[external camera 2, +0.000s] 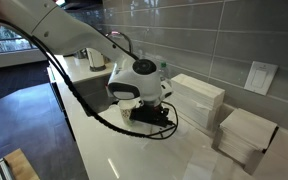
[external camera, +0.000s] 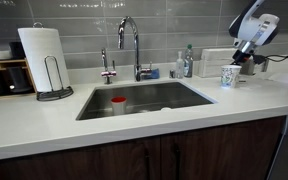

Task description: Put the stirrer in the coffee cup

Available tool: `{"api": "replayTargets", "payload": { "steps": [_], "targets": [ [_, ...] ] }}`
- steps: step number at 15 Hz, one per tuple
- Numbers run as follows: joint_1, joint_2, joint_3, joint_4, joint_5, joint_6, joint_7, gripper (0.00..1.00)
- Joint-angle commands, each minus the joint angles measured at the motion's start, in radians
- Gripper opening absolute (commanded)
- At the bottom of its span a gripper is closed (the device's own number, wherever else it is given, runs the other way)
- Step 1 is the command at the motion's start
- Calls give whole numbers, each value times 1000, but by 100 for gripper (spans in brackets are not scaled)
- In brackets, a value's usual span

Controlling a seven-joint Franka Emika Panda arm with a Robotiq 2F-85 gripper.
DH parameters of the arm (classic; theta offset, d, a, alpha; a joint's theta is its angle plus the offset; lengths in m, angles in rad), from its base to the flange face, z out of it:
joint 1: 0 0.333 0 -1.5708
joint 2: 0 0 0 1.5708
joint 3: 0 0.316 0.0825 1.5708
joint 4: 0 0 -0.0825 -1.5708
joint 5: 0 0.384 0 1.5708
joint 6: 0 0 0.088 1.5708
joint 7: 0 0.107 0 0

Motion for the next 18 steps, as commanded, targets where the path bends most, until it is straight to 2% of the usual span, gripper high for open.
{"api": "replayTargets", "payload": {
  "steps": [1, 5, 9, 10, 13, 18],
  "targets": [
    [0, -24, -6, -32, -41, -23, -3, 48],
    [-2, -20, -1, -41, -58, -22, -4, 32],
    [-4, -20, 3, -52, -69, -19, -8, 32],
    [-5, -21, 4, -53, -69, -19, -7, 28],
    [-6, -23, 5, -51, -69, -17, -7, 2],
    [-7, -41, 5, -47, -64, -19, -2, 2]
  ]
}}
